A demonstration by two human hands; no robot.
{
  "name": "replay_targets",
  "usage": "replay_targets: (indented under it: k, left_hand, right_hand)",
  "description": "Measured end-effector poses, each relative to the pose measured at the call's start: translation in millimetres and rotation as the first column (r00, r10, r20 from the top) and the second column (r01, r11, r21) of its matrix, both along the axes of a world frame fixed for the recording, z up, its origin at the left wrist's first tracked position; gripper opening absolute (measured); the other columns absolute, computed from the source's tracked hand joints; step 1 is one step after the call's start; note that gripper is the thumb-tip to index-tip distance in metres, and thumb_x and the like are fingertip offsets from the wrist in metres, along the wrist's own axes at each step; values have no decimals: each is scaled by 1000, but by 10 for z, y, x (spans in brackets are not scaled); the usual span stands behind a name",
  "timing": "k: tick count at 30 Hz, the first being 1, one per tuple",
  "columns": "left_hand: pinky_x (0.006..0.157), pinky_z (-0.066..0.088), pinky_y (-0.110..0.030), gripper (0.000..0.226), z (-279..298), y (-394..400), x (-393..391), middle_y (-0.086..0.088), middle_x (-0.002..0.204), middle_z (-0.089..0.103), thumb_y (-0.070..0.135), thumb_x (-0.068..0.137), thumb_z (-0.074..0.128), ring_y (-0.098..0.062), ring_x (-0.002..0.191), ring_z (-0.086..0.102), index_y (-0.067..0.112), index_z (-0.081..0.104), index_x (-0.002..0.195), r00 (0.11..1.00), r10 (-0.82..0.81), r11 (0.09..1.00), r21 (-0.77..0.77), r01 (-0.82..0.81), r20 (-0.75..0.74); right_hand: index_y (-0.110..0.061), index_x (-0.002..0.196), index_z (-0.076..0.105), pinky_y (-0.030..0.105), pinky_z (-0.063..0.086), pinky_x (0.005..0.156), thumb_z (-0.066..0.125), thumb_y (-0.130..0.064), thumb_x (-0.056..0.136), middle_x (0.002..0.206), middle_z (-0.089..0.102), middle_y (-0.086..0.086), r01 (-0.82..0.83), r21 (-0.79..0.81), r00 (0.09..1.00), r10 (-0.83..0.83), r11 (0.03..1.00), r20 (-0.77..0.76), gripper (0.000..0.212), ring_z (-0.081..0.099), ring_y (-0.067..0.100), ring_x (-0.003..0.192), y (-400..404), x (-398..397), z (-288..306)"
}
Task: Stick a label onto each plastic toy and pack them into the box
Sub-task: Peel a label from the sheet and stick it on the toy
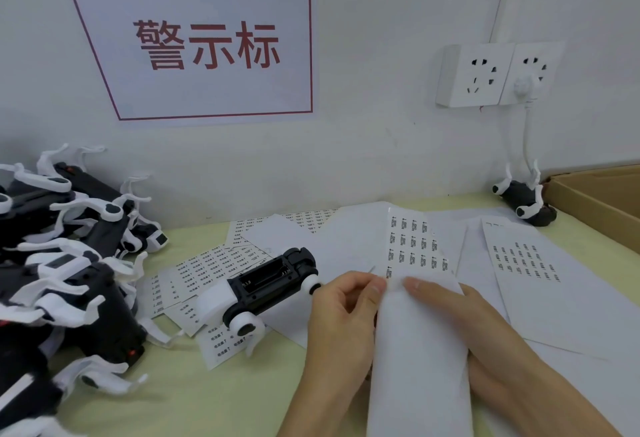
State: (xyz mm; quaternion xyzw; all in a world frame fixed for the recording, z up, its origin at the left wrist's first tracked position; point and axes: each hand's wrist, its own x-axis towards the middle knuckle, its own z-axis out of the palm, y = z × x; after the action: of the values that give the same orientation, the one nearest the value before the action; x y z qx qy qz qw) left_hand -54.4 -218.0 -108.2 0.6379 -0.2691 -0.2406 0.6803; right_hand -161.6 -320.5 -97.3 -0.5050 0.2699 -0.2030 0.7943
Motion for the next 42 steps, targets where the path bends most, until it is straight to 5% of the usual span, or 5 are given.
replay_targets:
  k: [10,20,27,36,42]
  left_hand:
    - [59,42,-22,25,0,19,9,-1,69,63,8,97,59,-16,65,52,12,69,74,989,-133,988,-92,126,-64]
    - [63,46,-9,28,-78,-52,-65,18,80,69,12,86,71,-5,74,65,40,68,85,900,212,976,-136,-172,380]
    - [65,48,-8,35,-84,-40,-55,21,75,72,8,86,73,-1,73,68,42,71,76,902,170,985,-34,-170,397]
    - [79,54,-37,23,-191,-47,-75,16,75,71,20,93,66,-24,90,65,39,68,80,890,168,971,84,-223,423]
    - [67,53,-41,14,-204,-37,-76,11,67,68,21,95,62,-22,75,63,25,72,85,853,152,973,78,-218,500]
  right_hand:
    - [0,102,75,42,60,72,81,-23,72,107,71,27,-104,83,989,95,991,111,38,72,39,90,-2,10,4]
    - [-6,93,77,53,57,86,82,-27,68,96,75,20,131,-140,991,-134,982,-12,33,72,40,91,-4,63,-87]
    - [-9,83,77,35,58,62,77,-15,79,84,76,16,118,-284,983,-153,952,-105,7,75,32,77,-39,49,-89]
    - [-20,82,78,45,61,75,77,-15,79,79,77,5,119,-435,968,-202,893,-148,7,75,24,77,9,89,-104]
    - [-23,79,79,26,58,59,75,-12,81,75,77,2,100,-473,974,-184,875,-134,12,75,17,73,25,84,-102]
